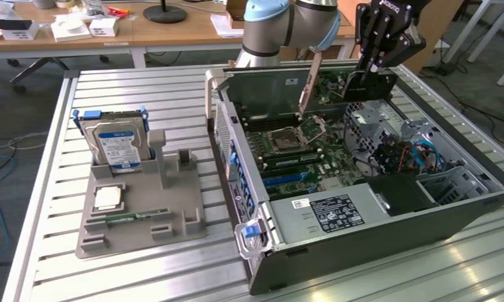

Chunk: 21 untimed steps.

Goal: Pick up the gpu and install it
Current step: 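Insert the gpu into the slot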

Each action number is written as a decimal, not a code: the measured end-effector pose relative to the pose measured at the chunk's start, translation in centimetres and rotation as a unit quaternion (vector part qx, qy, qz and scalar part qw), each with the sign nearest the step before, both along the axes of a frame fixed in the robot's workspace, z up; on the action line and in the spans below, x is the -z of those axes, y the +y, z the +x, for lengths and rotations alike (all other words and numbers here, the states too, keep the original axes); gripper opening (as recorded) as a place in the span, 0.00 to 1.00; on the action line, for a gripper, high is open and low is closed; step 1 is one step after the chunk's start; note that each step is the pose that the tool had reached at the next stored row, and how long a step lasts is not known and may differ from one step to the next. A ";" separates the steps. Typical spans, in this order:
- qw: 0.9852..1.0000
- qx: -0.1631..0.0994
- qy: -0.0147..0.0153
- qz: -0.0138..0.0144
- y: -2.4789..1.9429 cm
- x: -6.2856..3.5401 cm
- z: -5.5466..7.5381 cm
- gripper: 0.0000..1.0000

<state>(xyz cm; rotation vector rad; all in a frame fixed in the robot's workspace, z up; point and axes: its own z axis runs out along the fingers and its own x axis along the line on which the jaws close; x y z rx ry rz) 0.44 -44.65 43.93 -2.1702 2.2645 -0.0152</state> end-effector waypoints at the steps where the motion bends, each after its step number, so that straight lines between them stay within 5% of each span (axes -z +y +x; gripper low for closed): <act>1: 1.000 0.000 0.000 0.000 0.00 0.00 0.0 0.25; 21: 1.000 0.007 0.000 0.000 0.58 0.14 -1.5 0.25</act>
